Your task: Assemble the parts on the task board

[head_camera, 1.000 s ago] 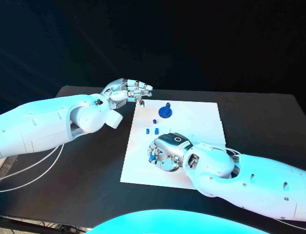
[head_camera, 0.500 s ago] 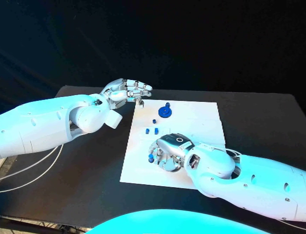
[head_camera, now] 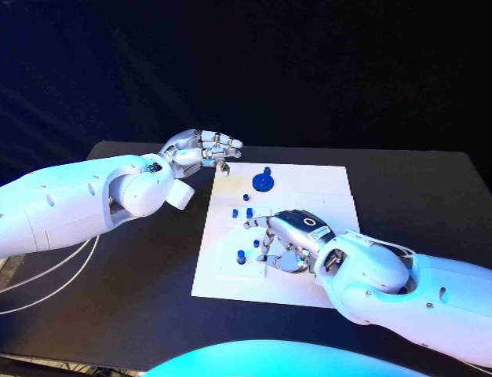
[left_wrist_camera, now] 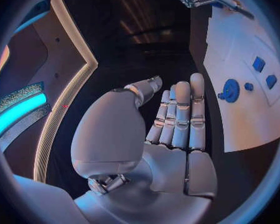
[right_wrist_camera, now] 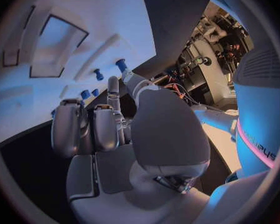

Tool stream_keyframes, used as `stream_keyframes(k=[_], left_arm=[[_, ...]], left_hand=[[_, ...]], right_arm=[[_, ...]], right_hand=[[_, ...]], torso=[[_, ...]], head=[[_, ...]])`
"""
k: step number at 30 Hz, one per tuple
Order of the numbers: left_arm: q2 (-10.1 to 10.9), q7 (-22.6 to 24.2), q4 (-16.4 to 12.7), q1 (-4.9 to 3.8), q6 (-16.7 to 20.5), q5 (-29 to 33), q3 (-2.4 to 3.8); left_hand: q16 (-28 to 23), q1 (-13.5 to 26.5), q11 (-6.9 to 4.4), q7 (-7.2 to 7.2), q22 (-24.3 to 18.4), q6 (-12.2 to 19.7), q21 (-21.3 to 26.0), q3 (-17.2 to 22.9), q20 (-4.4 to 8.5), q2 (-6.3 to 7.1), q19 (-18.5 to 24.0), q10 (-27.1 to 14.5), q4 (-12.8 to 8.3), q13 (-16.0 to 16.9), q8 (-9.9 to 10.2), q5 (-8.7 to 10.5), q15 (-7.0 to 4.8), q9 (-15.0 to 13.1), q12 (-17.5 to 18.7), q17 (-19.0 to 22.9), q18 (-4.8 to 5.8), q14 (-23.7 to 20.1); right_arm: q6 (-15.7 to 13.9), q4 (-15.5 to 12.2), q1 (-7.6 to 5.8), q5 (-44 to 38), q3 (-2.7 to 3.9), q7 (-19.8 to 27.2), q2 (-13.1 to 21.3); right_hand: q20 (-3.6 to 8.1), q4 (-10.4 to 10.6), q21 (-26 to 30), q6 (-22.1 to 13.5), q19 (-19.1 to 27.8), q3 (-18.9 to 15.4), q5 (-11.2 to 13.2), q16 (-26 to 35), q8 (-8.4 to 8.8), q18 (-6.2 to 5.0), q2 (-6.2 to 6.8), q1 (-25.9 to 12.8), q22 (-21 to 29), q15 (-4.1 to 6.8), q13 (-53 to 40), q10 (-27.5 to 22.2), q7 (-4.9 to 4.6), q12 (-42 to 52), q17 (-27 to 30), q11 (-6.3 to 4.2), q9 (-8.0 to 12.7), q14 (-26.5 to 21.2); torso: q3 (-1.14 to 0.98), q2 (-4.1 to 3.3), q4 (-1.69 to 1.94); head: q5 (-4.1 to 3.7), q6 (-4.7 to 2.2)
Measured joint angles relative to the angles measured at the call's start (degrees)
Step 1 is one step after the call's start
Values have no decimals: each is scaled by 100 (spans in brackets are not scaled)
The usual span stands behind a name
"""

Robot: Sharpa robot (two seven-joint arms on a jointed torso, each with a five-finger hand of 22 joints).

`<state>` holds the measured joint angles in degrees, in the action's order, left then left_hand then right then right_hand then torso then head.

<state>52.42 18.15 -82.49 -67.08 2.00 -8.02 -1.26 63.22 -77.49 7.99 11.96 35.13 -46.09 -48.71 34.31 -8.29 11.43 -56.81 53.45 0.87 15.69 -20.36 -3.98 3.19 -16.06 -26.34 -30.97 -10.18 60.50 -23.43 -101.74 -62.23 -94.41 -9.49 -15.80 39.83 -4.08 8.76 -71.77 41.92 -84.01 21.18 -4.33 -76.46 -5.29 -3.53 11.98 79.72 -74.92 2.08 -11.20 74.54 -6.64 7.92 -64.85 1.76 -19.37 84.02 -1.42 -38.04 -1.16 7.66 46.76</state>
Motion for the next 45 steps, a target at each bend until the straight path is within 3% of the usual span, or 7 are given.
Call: stream_keyframes(k=[5, 9, 11, 14, 17, 30, 45], left_arm=[[14, -1, 1, 1, -6, 0, -1], [28, -1, 4, 1, -8, 0, -3], [32, -2, 6, 2, -8, 0, -5], [34, -2, 7, 3, -9, 0, -8], [33, -2, 8, 3, -10, 1, -13], [16, -4, 21, 4, -18, 2, -25], [33, -11, 15, 5, -25, 3, -28]], left_hand=[[-22, 0, 0, 0, 0, 0, 0, -16, 0, 0, 0, 0, -16, 0, 0, 0, 0, 0, 0, 0, 0, 0], [-22, 0, 0, 0, 0, 0, 0, -16, 0, 0, 0, 0, -16, 0, 0, 0, 0, 0, 0, 0, 0, 0], [-22, 0, 0, 0, 0, 0, 0, -16, 0, 0, 0, 0, -16, 0, 0, 0, 0, 0, 0, 0, 1, 0], [-22, 0, 0, 0, 0, 0, 0, -17, 0, 0, 0, 0, -15, 0, 0, 0, 0, 0, 0, 0, 0, 0], [-22, 0, 0, 0, -6, 0, 0, -33, 0, 0, 0, 0, 1, 0, 0, 0, 0, 0, 0, 5, 0, 0], [-22, 0, 0, 0, -6, 0, 0, -33, 0, 0, 0, 0, 1, 0, 0, 0, 0, -1, 0, 5, 0, 0], [-22, 0, -1, 0, -11, 0, 0, -32, 0, 0, 0, 0, 1, 0, 0, 0, 0, -1, -24, 5, 0, 0]], right_arm=[[-343, -163, -252, 949, 42, 232, 627], [-466, -273, -375, 1870, 49, 365, 1115], [-462, -327, -410, 2269, 48, 386, 1338], [-384, -405, -435, 2654, 42, 359, 1613], [-250, -471, -439, 2798, 30, 252, 1811], [317, -624, -386, 2446, -38, -692, 2196], [569, -476, -259, 1871, -60, -1313, 1988]], right_hand=[[-46, 178, 194, 990, 45, 49, -72, 35, -462, 0, 81, -33, 0, -99, -212, 81, -173, 133, 21, 165, -179, -6], [-49, 487, 128, 1310, 48, -307, -665, 31, -698, 0, 278, -456, 1, -86, -846, 145, -99, 821, 15, 125, -272, -11], [-22, 642, -65, 1330, 21, -597, -755, -71, -844, 0, 210, -551, 1, -51, -1564, 29, -76, 1542, -119, 52, -391, -10], [7, 753, -548, 1303, 3, -1099, -724, -426, -1168, 23, 30, -756, 1, 1, -4518, 116, 29, 4546, -662, -32, -721, -18], [12, 778, -887, 1284, 8, -1485, -638, -681, -1329, 104, -121, -904, 1, 20, -5891, 421, 69, 5992, -985, -24, -913, 0], [11, 803, -1354, 1287, 9, -2456, -834, -966, -1572, 186, -401, -1096, 1, 20, -6377, 735, 86, 6893, -1010, -64, -1186, 0], [10, 823, -1394, 1317, 10, -2686, -878, -987, -1661, 185, -446, -1142, 2, 20, -6376, 755, 116, 6894, -1009, -84, -1256, 0]], torso=[[6, 10, -8], [9, 23, -26], [12, 34, -40], [12, 52, -64], [9, 70, -93], [5, 96, -135], [12, 92, -130]], head=[[-62, -48], [-160, -88], [-198, -102], [-265, -122], [-308, -134], [-369, -124], [-385, -109]])
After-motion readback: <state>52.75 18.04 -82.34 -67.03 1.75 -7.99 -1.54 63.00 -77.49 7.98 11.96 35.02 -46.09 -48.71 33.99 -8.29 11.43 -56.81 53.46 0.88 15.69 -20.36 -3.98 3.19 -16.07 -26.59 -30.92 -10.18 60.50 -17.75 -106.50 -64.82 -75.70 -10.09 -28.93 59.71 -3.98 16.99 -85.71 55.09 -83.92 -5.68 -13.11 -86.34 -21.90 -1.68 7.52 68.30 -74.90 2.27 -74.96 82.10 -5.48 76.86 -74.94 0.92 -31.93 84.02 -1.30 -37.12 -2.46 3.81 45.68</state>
